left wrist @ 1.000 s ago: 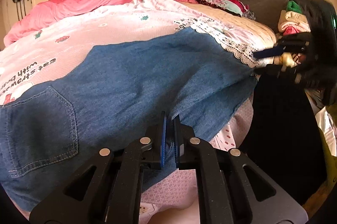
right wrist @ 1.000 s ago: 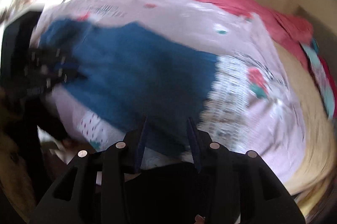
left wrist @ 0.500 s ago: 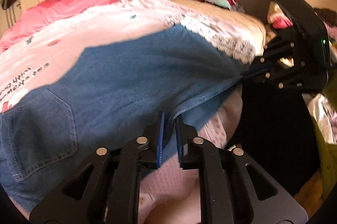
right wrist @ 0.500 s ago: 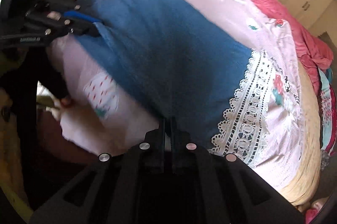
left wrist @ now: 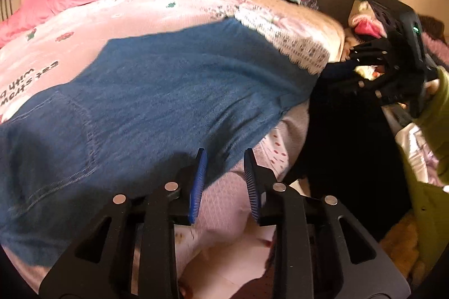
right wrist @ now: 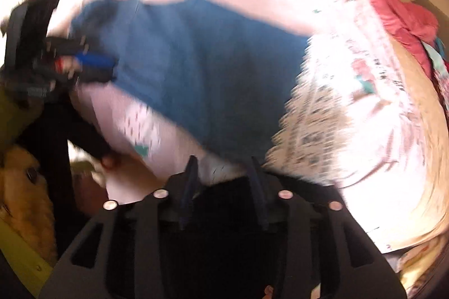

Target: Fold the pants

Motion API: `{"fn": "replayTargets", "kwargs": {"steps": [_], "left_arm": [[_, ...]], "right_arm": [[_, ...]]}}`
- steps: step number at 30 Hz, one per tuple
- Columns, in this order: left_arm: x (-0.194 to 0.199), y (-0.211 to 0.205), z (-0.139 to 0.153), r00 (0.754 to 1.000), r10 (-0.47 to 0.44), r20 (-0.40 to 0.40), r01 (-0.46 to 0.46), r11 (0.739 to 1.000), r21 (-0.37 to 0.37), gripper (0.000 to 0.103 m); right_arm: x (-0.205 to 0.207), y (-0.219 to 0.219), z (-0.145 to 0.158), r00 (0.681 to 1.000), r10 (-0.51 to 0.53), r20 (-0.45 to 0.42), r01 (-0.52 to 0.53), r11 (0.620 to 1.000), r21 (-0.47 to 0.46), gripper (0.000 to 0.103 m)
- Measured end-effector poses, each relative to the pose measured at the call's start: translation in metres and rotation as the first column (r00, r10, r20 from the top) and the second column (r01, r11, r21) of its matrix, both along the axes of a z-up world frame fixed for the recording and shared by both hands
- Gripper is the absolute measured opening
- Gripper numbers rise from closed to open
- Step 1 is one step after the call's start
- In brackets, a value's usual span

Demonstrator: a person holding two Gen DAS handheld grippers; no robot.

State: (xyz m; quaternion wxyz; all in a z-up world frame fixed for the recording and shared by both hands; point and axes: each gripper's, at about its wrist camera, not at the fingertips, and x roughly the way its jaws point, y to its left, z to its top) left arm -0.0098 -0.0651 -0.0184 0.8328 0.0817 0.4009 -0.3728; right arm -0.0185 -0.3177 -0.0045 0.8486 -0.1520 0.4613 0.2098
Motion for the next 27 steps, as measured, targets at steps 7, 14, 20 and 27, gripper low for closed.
{"fn": "replayTargets", "kwargs": {"steps": [7, 14, 20, 27], "left_arm": [[-0.002, 0.078, 0.042, 0.934, 0.35, 0.075, -0.346, 0.936, -0.066, 0.048], [0.025, 0.169, 0.039, 0.664, 0.745, 0.063, -0.748, 0.663, 0.045, 0.077], [0.051, 0.167, 0.01, 0.667, 0.745, -0.007, -0.743, 0.667, 0.06, 0.047], [0.053, 0.176, 0.022, 0.656, 0.754, 0.05, -0.755, 0.653, 0.059, 0.036]], "right_arm": [[0.048, -0.021, 0.004, 0.979, -0.2, 0.027, 0.198, 0.977, 0.077, 0.046], [0.075, -0.039, -0.016, 0.957, -0.287, -0.028, 0.288, 0.949, 0.127, 0.046], [0.071, -0.046, -0.017, 0.962, -0.272, -0.03, 0.274, 0.956, 0.105, 0.046], [0.069, -0.051, -0.02, 0.954, -0.299, -0.006, 0.298, 0.952, 0.066, 0.046]]}}
